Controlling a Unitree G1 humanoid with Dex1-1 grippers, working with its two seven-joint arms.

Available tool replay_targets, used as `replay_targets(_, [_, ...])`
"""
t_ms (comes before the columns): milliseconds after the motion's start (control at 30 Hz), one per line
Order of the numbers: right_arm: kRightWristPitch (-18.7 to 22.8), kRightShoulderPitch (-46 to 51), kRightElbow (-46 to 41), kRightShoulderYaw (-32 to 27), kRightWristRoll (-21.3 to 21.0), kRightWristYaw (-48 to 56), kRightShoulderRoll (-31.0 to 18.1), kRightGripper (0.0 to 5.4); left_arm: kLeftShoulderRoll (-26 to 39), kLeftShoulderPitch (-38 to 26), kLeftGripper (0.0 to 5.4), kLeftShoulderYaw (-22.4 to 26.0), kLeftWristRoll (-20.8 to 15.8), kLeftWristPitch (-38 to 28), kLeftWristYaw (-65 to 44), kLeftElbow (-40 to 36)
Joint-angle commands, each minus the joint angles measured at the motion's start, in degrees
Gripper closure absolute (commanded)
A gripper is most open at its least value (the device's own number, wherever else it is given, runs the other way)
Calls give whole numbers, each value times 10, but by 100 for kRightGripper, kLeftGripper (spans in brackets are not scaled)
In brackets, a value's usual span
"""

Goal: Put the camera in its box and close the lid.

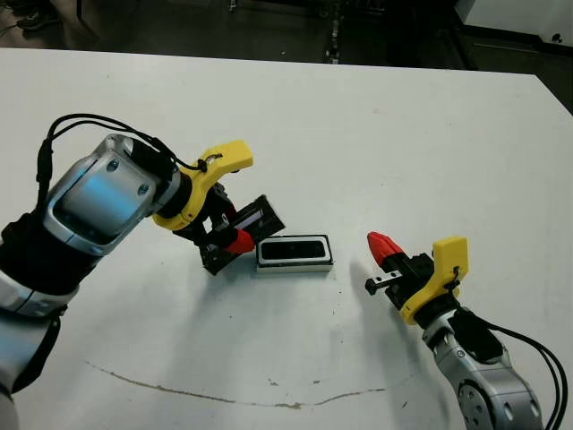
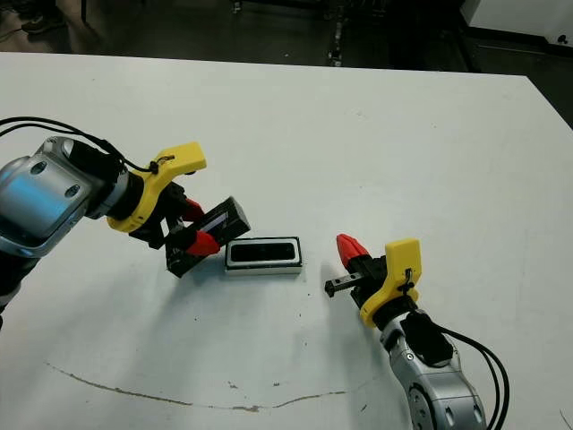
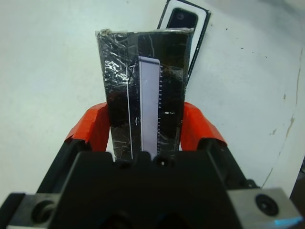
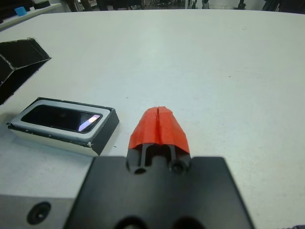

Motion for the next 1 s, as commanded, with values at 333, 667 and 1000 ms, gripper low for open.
replay_targets(333, [1,7,5,-2,-4,-5,-3,540,4,25,230,-30,-6,-109,58,41])
replay_targets(667, [-2,7,7,0,-4,-1,-5,540,-6,28,230,-57,7,-160,61,79])
replay_targets(1000, [1,7,6,-1,-4,-2,-5,540,-12,27,230,-66,4,-153,58,77])
